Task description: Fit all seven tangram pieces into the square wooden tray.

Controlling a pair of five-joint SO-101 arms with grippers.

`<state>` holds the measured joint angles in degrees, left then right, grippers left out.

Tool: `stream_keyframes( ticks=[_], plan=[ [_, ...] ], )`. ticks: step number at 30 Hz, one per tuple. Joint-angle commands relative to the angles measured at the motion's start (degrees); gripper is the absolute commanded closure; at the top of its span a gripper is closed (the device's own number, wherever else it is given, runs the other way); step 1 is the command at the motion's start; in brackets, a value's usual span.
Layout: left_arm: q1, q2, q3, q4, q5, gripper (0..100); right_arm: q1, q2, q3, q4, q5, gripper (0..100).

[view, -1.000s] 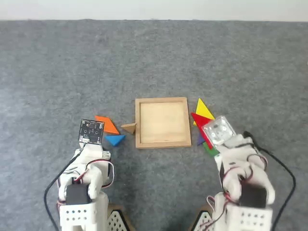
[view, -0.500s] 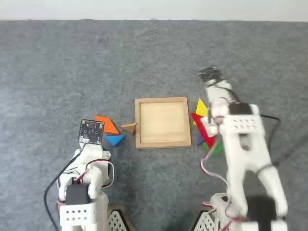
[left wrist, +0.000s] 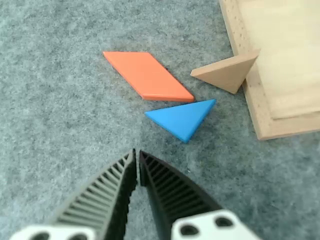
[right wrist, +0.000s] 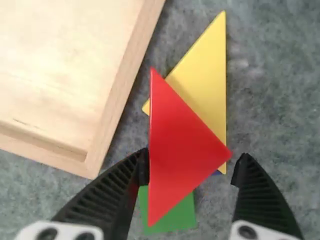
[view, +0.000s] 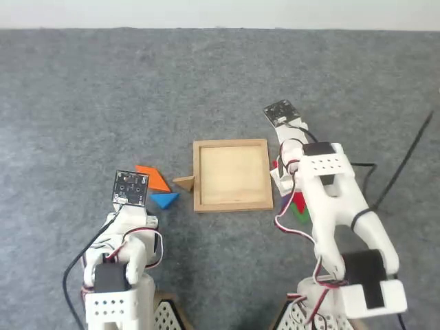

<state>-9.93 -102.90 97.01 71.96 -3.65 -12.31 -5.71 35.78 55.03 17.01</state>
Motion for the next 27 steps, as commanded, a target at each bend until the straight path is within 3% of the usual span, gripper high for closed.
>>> stream_keyframes(
  ticks=[1,6,27],
  plan=[
    [-0.35,-1.14,-0.48,0.35,0.53,99,-1.8,0.48,-2.99,-2.07,-0.35,71.4],
    [-0.35,-1.14,-0.48,0.35,0.53,99,-1.98,1.19,-2.9,-2.15,2.9,71.4],
    [-0.35,-1.14,-0.48,0.35,0.53,99,-0.13,4.18,-3.25,-3.3,2.73,71.2]
  ],
)
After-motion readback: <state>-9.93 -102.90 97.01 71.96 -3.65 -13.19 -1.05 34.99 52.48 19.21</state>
